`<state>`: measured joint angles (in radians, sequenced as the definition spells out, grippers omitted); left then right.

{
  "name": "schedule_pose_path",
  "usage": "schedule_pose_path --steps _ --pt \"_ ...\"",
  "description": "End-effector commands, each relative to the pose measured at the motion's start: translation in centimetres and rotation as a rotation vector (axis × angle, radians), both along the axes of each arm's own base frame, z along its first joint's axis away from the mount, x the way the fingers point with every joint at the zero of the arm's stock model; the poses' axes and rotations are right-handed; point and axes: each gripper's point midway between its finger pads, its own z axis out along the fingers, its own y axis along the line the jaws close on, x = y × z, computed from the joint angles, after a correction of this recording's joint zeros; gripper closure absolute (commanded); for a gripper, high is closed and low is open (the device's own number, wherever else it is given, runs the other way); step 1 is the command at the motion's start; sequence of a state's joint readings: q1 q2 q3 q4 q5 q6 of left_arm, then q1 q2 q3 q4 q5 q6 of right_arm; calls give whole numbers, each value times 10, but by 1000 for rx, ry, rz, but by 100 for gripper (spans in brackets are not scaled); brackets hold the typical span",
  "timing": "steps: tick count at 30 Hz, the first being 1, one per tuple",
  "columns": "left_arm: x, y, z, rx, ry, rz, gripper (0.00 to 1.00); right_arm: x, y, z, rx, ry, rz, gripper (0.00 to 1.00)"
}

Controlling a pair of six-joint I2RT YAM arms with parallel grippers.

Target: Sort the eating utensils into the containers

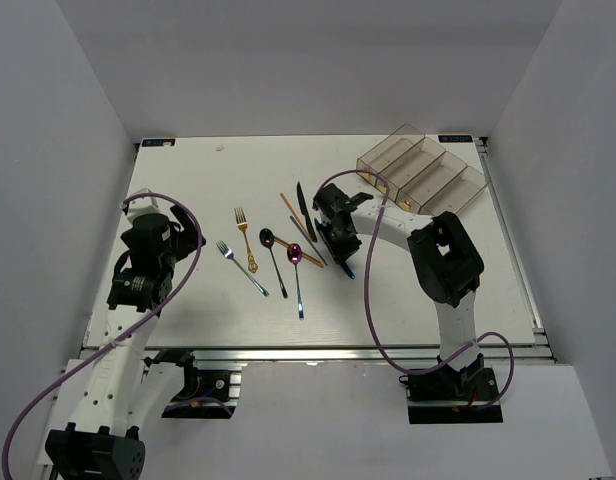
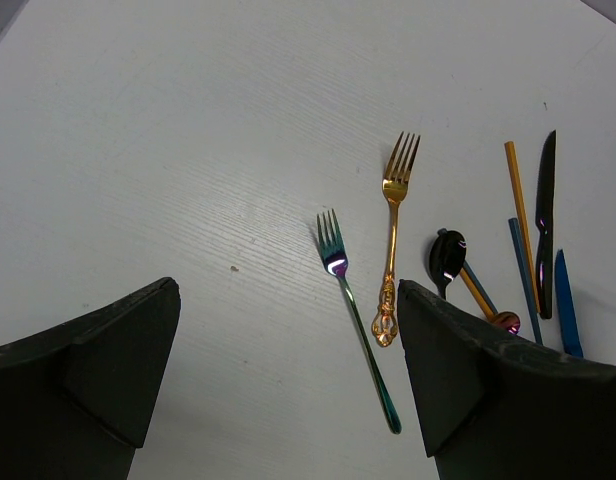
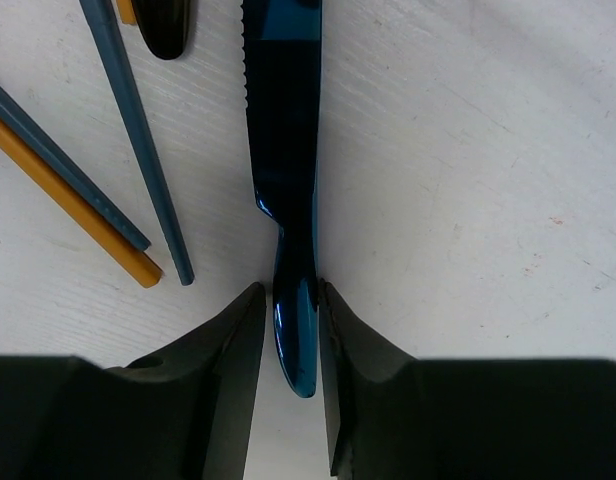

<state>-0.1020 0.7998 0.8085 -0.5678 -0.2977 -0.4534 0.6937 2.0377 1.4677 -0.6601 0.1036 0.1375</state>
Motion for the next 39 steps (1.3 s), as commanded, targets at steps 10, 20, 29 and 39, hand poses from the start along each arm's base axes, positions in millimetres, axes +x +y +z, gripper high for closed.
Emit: schedule_pose_path --steps 10,20,29,39 --pt "1 -4 6 -5 -22 -24 2 -38 -33 -47 -140 162 2 81" --pt "0 -4 7 -7 -27 -27 2 -18 -25 -3 -52 5 -83 100" --pt "0 -4 8 -6 -30 -27 2 -9 -24 38 -5 -88 -104 100" --pt "-1 -4 9 -5 -34 -26 2 -6 -29 55 24 -127 -119 100"
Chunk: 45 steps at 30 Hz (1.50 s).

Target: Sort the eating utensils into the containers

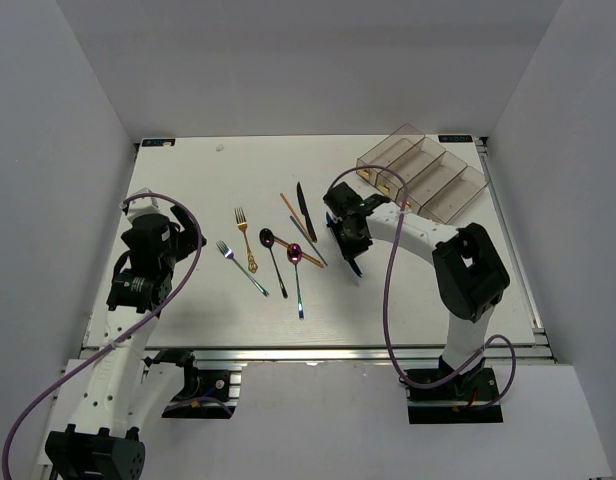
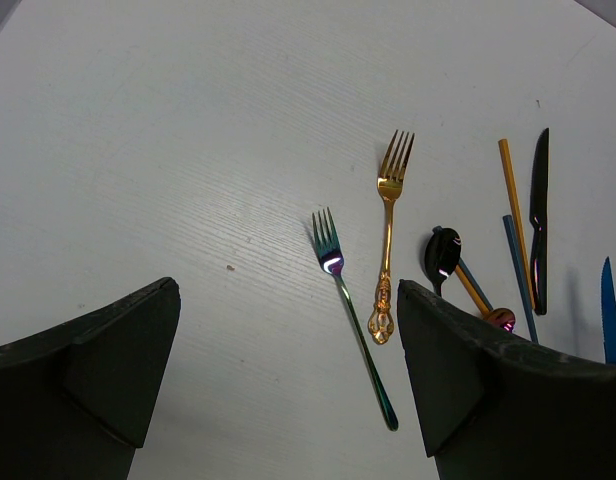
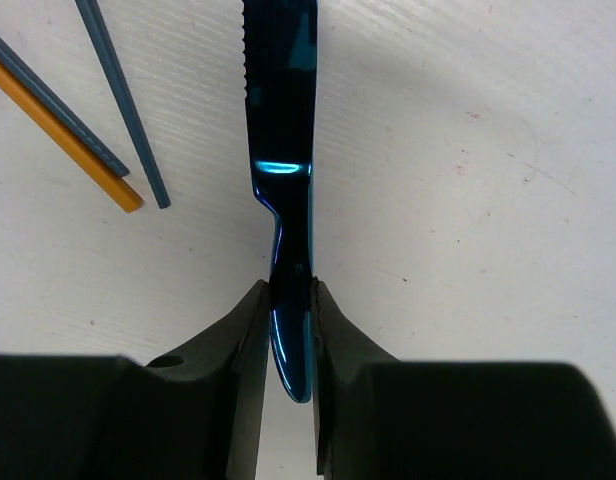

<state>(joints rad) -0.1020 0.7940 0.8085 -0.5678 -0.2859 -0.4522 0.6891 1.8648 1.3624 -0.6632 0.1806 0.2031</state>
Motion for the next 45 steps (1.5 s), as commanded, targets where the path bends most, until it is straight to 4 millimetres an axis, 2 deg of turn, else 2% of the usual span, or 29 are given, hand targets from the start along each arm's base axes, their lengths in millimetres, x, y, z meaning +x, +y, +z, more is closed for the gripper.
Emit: schedule_pose_path --steps 1,4,7,8,10,11,13,14,16,17,18,20,21,22,23,24,26,29,32,35,38,39,41,42,44,45 --pt "0 -2 7 0 -26 -15 2 4 -7 21 26 -46 -35 100" --pt "0 -2 7 0 -26 -15 2 19 -19 39 78 -83 -85 100" --pt "0 -2 7 -1 -28 -16 2 43 -41 62 121 -134 -164 100" --pt "0 -2 7 0 -28 -15 2 55 -56 67 134 -145 -207 100" --pt "0 -2 7 0 -29 -15 2 72 -70 83 158 -178 -258 100" --pt "0 -2 9 0 -33 -14 2 84 -90 87 158 -191 -314 100" --pt "0 -1 9 1 -34 -12 2 102 -108 97 195 -232 -390 100" --pt "0 -2 8 0 -33 -14 2 114 -131 101 205 -262 -458 100" --pt "1 -2 8 0 -33 -14 2 135 -151 108 260 -317 -549 100" --pt "0 -2 7 -1 -31 -16 2 143 -172 107 274 -324 -614 100" --pt "1 -3 7 -2 -28 -19 2 151 -179 106 289 -327 -649 100" --pt "1 -3 5 -2 -23 -20 2 173 -209 112 353 -377 -778 100" --pt "1 -3 5 -3 -25 -20 2 181 -238 114 359 -410 -869 100" --pt "1 -3 5 -3 -26 -20 2 191 -256 118 404 -461 -934 100" --pt "1 -4 5 -4 -26 -23 2 196 -265 108 419 -448 -963 100" --pt "1 -4 5 -5 -26 -24 2 205 -273 110 419 -453 -982 100" --pt "1 -6 5 -8 -27 -34 2 202 -293 82 407 -403 -1071 100" --pt "1 -7 6 -9 -30 -37 2 197 -286 47 452 -348 -1092 100" --pt "1 -7 6 -9 -33 -37 2 185 -285 45 483 -378 -1136 100" --pt "0 -7 5 -8 -30 -38 2 183 -284 36 480 -358 -1141 100" --pt "0 -7 6 -7 -31 -37 2 184 -283 37 472 -335 -1135 82" --pt "0 -7 6 -7 -31 -37 2 186 -280 41 488 -336 -1123 72" --pt "0 -7 6 -7 -31 -37 2 187 -278 47 498 -344 -1106 64" --pt "0 -7 7 -7 -33 -37 2 190 -276 53 503 -354 -1094 53" --pt "0 -6 6 -6 -33 -35 2 190 -276 64 497 -368 -1076 45" --pt "0 -6 7 -6 -33 -35 2 191 -273 70 496 -380 -1060 37"
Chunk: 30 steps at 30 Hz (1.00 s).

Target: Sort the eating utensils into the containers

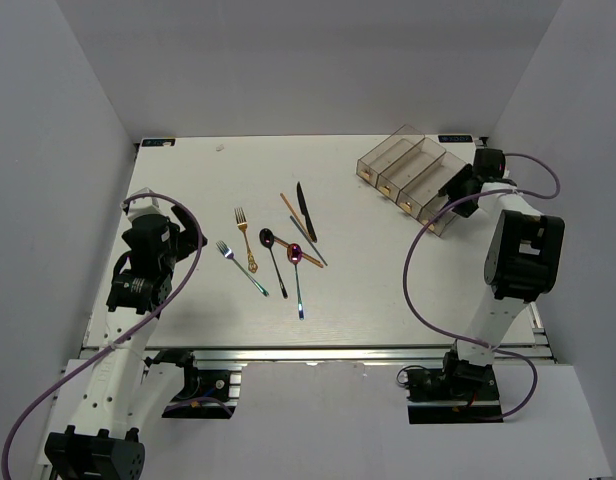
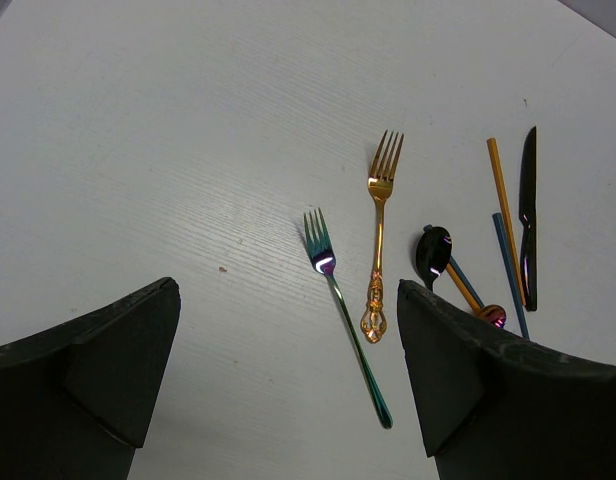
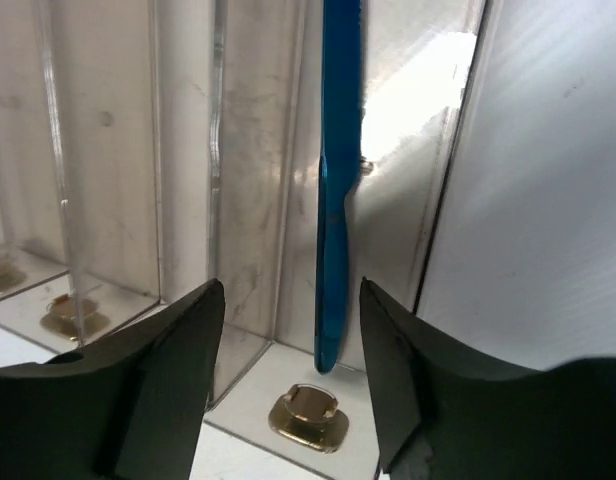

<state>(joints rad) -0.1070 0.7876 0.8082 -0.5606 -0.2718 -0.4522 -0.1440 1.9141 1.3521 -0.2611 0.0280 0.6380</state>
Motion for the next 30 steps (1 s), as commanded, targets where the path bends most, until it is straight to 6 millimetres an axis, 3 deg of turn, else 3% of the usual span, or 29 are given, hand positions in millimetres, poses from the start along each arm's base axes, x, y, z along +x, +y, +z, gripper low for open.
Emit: schedule_pose_path --steps 1,3,4,7,8,9,10,11,12,13,14,15,18,20,21,25,26,27,30 --pt "0 -3 4 1 -22 -19 2 20 2 67 -41 -151 36 35" --pt "-1 -3 4 1 -21 -19 2 22 12 81 -65 -174 82 34" --pt "0 -3 3 2 -19 -18 2 25 18 97 -82 -207 107 33" --pt "0 -2 3 3 -16 -13 2 29 65 122 -119 -269 291 33" --pt "0 -2 3 4 -17 -12 2 25 99 124 -152 -272 404 33" --pt "0 -1 3 4 -15 -8 2 22 114 119 -178 -250 451 33" --pt "0 1 3 7 -16 0 2 26 125 131 -223 -260 477 34" --pt "0 2 3 9 -14 6 2 21 156 129 -269 -244 541 33" --pt "-1 3 3 10 -11 13 2 14 170 111 -306 -174 599 33" --pt "0 4 3 11 -11 19 2 16 185 118 -325 -185 623 33" --pt "-1 5 2 16 -6 27 2 8 216 115 -338 -180 688 34" --pt "-1 5 2 15 -7 30 2 5 230 101 -351 -150 723 34" --pt "0 5 1 16 -2 26 2 -4 282 89 -388 -143 813 34" --pt "0 5 -1 17 7 27 2 -6 313 94 -420 -168 850 34" --pt "1 5 -1 17 6 27 2 -6 321 78 -441 -138 864 34" --pt "1 4 -2 15 9 22 2 -8 356 56 -496 -104 917 42" --pt "1 4 -2 16 9 21 2 -10 356 45 -500 -78 926 43" --pt "1 4 -2 15 8 20 2 -8 361 49 -493 -90 926 44" --pt "1 3 -3 15 11 15 2 -11 369 35 -473 -67 956 50"
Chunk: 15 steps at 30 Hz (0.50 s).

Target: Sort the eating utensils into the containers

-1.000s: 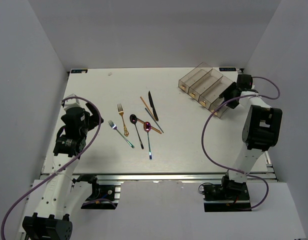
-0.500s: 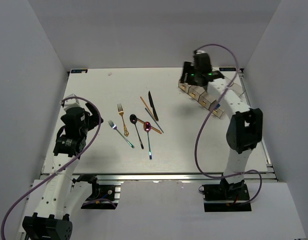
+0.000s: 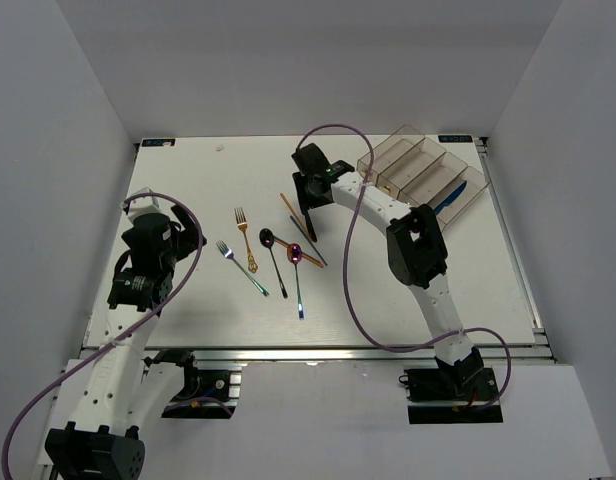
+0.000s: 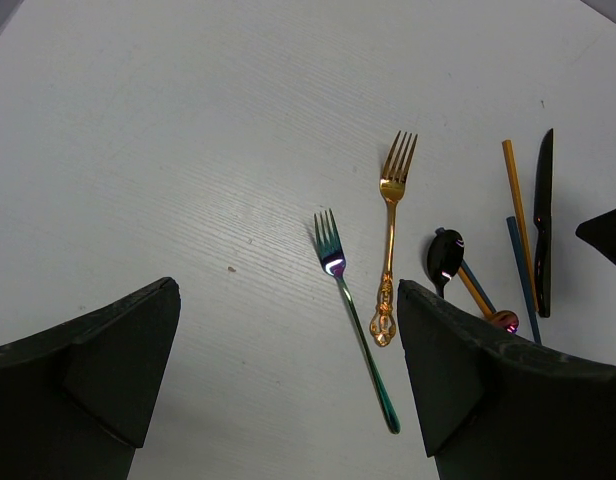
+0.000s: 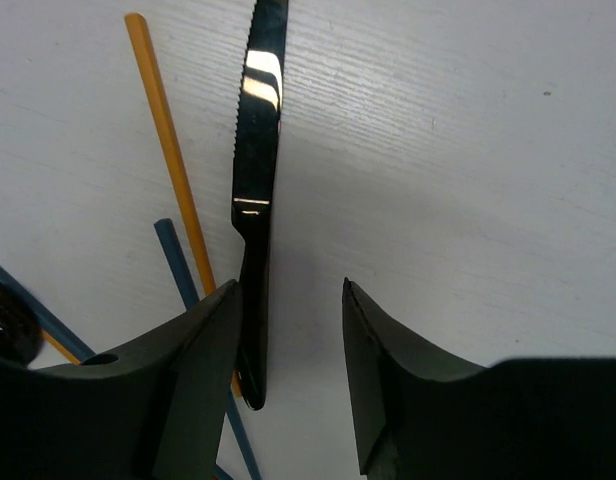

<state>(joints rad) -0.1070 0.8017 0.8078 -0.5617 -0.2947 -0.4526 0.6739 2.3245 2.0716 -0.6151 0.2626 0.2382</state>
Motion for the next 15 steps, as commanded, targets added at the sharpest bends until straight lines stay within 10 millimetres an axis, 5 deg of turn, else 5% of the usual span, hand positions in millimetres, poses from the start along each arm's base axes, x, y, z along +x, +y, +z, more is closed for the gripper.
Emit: schedule_pose_path --steps 1,15 --pt "0 -1 2 2 -4 -5 2 7 -2 21 -2 -28 -6 51" --pt "-1 0 4 5 -13 -2 2 -19 16 -17 -21 72 57 50"
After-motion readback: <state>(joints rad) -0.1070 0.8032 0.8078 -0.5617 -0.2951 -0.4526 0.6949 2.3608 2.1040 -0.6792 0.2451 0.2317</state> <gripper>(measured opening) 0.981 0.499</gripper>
